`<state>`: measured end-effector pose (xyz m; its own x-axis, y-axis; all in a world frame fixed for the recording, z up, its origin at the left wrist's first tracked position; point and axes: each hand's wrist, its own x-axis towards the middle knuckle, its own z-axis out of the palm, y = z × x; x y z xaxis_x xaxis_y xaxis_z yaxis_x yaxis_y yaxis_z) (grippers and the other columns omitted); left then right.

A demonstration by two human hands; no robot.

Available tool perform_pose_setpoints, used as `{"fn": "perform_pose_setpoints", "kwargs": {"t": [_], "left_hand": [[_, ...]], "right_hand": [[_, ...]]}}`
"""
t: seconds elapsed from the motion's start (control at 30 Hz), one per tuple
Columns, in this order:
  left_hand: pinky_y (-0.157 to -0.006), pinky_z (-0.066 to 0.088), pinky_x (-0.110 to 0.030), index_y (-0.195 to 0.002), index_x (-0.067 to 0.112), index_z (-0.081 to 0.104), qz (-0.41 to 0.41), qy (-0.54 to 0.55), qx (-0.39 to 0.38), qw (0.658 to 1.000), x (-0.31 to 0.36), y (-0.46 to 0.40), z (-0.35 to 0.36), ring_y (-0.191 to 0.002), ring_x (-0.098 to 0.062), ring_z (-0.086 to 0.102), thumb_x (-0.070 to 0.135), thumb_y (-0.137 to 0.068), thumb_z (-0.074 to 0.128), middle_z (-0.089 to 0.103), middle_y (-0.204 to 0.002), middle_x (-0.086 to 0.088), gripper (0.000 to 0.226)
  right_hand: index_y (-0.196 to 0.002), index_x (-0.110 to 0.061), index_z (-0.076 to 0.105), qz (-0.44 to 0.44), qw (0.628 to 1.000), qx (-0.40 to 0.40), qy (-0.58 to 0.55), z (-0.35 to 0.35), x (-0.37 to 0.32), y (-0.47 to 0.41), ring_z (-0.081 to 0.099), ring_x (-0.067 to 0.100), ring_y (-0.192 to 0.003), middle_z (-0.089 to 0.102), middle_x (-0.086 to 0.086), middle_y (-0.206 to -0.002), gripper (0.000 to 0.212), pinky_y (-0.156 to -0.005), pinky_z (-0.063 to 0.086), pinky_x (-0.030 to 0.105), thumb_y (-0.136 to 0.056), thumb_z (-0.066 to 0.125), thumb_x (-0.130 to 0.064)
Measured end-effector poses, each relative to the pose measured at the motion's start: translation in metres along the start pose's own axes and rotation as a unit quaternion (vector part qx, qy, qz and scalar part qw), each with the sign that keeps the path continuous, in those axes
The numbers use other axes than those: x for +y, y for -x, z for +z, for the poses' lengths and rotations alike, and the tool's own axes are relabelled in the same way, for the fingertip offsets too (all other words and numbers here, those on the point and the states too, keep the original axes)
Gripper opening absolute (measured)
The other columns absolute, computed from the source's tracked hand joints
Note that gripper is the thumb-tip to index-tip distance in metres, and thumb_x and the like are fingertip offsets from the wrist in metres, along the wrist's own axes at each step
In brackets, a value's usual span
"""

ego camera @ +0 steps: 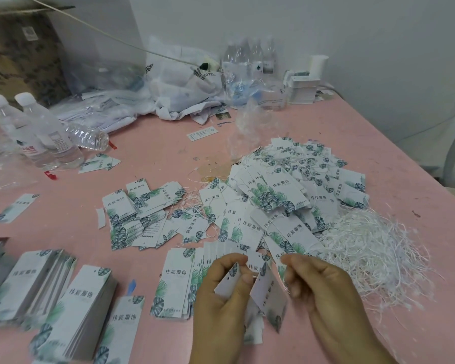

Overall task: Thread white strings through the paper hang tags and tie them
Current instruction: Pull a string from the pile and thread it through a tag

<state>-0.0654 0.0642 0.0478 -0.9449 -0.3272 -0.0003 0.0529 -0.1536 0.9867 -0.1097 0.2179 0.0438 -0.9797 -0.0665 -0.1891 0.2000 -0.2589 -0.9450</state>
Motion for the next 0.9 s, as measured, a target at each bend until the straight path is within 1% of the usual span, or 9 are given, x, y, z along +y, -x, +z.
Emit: {"fn": "perform_pose_setpoints", "kwargs": {"t": [0.1,0.17,0.3,0.37,0.43,0.53,0.63,0.8,0.9], "left_hand": [[-0.066,0.055,-0.025,-0.090,0.028,0.072,-0.045,0.062,0.005,0.997,0.000,-0.002,-0.002,-0.074,-0.021,0.072,0.023,-0.077,0.080,0.074,-0.079,-0.007,0.016],[-0.060,0.056,-0.031,-0.089,0.024,0.073,-0.080,0.112,0.007,0.990,0.002,-0.002,0.000,-0.069,-0.026,0.070,0.018,-0.079,0.080,0.074,-0.076,-0.015,0.014],[-0.059,0.058,-0.036,-0.086,0.017,0.074,-0.111,0.180,0.016,0.977,0.003,-0.005,0.003,-0.062,-0.029,0.067,0.010,-0.073,0.070,0.069,-0.069,-0.022,0.015],[-0.058,0.058,-0.034,-0.085,0.014,0.074,-0.112,0.188,0.015,0.976,0.002,-0.005,0.004,-0.061,-0.029,0.067,0.009,-0.071,0.070,0.067,-0.069,-0.023,0.015],[-0.058,0.057,-0.032,-0.085,0.015,0.074,-0.110,0.171,0.004,0.979,0.002,-0.004,0.005,-0.060,-0.030,0.067,0.008,-0.073,0.075,0.068,-0.069,-0.025,0.014],[-0.062,0.057,-0.035,-0.085,0.020,0.074,-0.087,0.115,0.005,0.990,-0.004,-0.002,0.005,-0.066,-0.030,0.068,0.016,-0.070,0.081,0.071,-0.075,-0.022,0.017],[-0.084,0.055,-0.055,-0.087,0.026,0.075,-0.052,0.051,0.012,0.997,-0.006,-0.001,0.003,-0.090,-0.040,0.069,0.038,-0.060,0.081,0.073,-0.092,-0.015,0.030],[-0.064,0.056,-0.029,-0.086,0.028,0.074,-0.030,0.021,-0.005,0.999,-0.005,0.004,0.006,-0.069,-0.018,0.070,0.030,-0.068,0.079,0.074,-0.075,-0.005,0.019],[-0.073,0.056,-0.032,-0.087,0.032,0.075,-0.022,-0.006,-0.007,1.000,-0.006,0.005,0.006,-0.077,-0.018,0.071,0.025,-0.070,0.074,0.075,-0.080,-0.004,0.018]], "right_hand": [[-0.082,-0.004,0.077,0.094,0.982,0.032,-0.162,-0.004,-0.001,-0.009,0.055,0.010,-0.046,0.061,0.007,-0.060,0.023,-0.041,0.047,0.019,-0.073,0.067,-0.022],[-0.094,-0.003,0.072,0.144,0.954,0.032,-0.260,-0.006,-0.003,-0.012,0.053,0.009,-0.042,0.057,0.002,-0.056,0.024,-0.038,0.047,0.019,-0.078,0.062,-0.018],[-0.100,-0.007,0.070,0.135,0.924,-0.024,-0.356,-0.005,-0.009,-0.012,0.033,0.005,-0.037,0.047,-0.001,-0.058,0.023,-0.032,0.036,0.018,-0.087,0.052,-0.014],[-0.091,-0.009,0.073,0.085,0.955,-0.048,-0.278,-0.001,-0.013,-0.005,0.021,0.006,-0.039,0.040,0.000,-0.056,0.025,-0.030,0.027,0.018,-0.087,0.050,-0.015],[-0.088,-0.018,0.075,-0.006,0.996,-0.062,-0.061,0.005,-0.013,0.006,0.028,0.010,-0.038,0.041,0.000,-0.053,0.016,-0.034,0.028,0.019,-0.085,0.060,-0.020],[-0.090,-0.039,0.074,-0.145,0.957,-0.043,0.247,0.013,-0.002,0.019,0.047,0.008,-0.046,0.049,-0.003,-0.050,0.017,-0.048,0.042,0.014,-0.077,0.067,-0.030],[-0.090,-0.043,0.072,-0.234,0.918,-0.026,0.319,0.019,0.005,0.021,0.033,-0.001,-0.044,0.033,-0.010,-0.047,0.022,-0.049,0.035,0.007,-0.075,0.072,-0.027],[-0.082,-0.041,0.072,-0.260,0.916,0.012,0.307,0.018,0.009,0.020,0.039,0.002,-0.042,0.035,-0.012,-0.045,0.020,-0.050,0.051,0.025,-0.075,0.075,-0.023],[-0.081,-0.040,0.072,-0.261,0.915,0.012,0.308,0.019,0.009,0.020,0.037,0.003,-0.043,0.036,-0.009,-0.045,0.017,-0.048,0.047,0.028,-0.074,0.072,-0.025]]}}
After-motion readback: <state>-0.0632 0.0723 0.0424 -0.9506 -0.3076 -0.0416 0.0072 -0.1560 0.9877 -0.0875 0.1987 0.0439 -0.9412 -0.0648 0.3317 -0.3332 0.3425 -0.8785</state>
